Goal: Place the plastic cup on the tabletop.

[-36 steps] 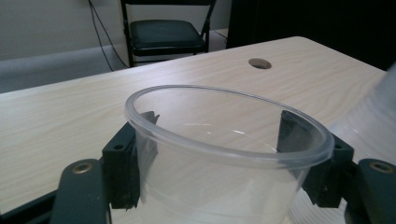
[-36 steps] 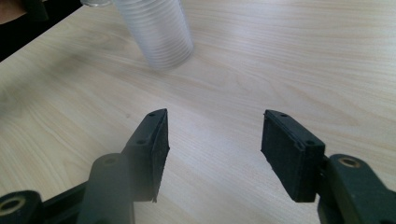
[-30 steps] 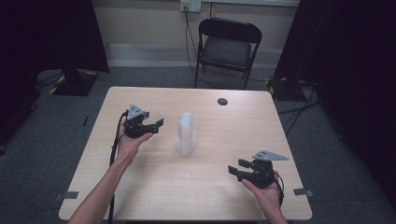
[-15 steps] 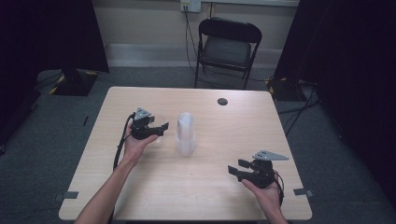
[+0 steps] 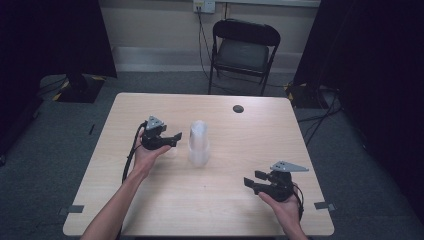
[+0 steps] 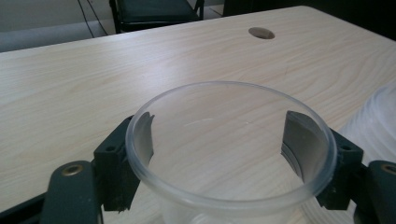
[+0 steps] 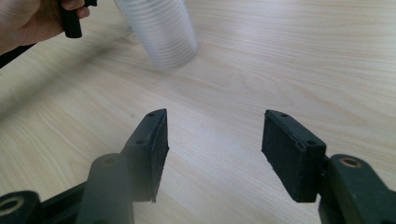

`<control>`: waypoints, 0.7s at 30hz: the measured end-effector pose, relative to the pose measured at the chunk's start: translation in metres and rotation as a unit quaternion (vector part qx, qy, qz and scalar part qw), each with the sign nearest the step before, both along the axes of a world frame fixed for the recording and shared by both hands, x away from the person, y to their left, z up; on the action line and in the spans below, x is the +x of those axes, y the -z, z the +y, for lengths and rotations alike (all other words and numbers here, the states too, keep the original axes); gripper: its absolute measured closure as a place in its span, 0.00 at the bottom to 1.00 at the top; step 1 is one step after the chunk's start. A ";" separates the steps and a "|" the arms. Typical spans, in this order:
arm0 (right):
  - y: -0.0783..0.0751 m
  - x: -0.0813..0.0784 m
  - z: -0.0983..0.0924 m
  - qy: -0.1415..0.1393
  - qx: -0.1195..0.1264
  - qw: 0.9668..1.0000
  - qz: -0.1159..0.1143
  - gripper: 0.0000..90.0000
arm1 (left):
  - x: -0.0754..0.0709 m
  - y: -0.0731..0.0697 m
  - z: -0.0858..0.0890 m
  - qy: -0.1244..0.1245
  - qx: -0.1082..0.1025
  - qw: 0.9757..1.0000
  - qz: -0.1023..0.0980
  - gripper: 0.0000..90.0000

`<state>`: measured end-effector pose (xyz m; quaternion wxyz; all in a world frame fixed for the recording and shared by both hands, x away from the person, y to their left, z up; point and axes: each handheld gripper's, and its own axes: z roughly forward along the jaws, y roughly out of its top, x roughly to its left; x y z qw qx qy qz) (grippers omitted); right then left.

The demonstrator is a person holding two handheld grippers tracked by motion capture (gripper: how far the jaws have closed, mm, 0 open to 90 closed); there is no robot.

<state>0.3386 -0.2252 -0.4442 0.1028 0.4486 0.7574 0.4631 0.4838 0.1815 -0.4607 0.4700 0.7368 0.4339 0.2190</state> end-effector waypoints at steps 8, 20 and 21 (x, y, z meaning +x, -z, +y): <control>0.000 0.000 0.000 0.001 0.001 1.000 0.000 0.45 | -0.006 0.006 0.003 0.003 0.001 1.000 0.004 0.27; 0.000 0.000 0.001 -0.001 0.000 1.000 0.001 0.45 | -0.005 0.012 0.006 -0.001 0.006 1.000 0.022 0.25; 0.000 0.000 0.001 -0.001 0.000 1.000 0.001 0.45 | -0.005 0.012 0.006 -0.001 0.007 1.000 0.022 0.25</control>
